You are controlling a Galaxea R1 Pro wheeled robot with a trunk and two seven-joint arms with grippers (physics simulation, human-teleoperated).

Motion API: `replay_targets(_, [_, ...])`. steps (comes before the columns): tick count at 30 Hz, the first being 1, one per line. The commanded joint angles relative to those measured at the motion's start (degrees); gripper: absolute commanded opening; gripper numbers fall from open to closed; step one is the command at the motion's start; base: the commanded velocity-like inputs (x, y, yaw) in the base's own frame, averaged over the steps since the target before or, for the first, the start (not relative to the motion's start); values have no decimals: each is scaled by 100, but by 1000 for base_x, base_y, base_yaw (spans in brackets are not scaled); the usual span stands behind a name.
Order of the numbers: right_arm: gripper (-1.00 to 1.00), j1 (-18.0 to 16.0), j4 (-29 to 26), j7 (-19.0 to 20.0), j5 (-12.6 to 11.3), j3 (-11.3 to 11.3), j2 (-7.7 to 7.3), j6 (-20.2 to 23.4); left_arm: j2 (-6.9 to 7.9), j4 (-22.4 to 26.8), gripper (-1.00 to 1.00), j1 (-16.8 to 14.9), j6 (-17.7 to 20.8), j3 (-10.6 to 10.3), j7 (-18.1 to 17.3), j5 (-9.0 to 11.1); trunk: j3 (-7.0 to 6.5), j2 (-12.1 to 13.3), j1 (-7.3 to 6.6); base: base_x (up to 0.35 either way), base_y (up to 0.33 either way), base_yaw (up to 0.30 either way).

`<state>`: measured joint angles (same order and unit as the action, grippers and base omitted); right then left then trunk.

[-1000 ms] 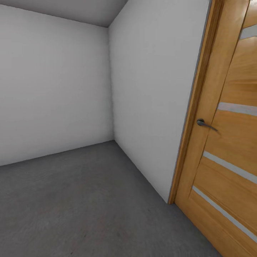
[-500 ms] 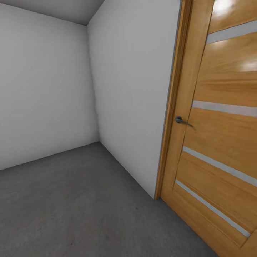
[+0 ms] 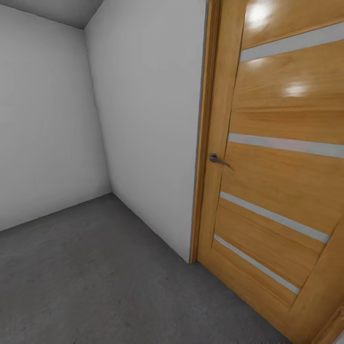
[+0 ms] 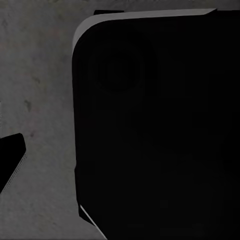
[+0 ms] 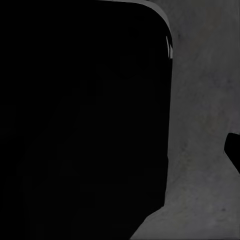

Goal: Move the two storage containers from the living room to the garage. In the garage, place one container on the floor and stack the other container on top of it (either order is fine).

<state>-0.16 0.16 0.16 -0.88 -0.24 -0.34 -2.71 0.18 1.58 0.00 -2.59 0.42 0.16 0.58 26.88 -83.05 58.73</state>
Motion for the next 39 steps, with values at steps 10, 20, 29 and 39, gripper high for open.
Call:
replay_targets(10, [100,-2,2,5,-8,-2,-10,-19,-8,-8,100,0,4,25,-31,14,4,-2,0,0,0,-294])
replay_targets(20, [100,-2,2,-55,62,45,-26,-18,-5,-8,100,0,-3,34,-34,62,4,-2,0,0,0,-73])
replay_targets(29, [100,-2,2,-60,70,47,-32,-46,-7,-8,100,0,3,20,-42,91,4,-2,0,130,0,-1])
replay_targets(39, [100,-2,2,-68,19,19,-31,-64,-6,-8,100,0,4,19,-42,92,4,-2,0,311,2,-8])
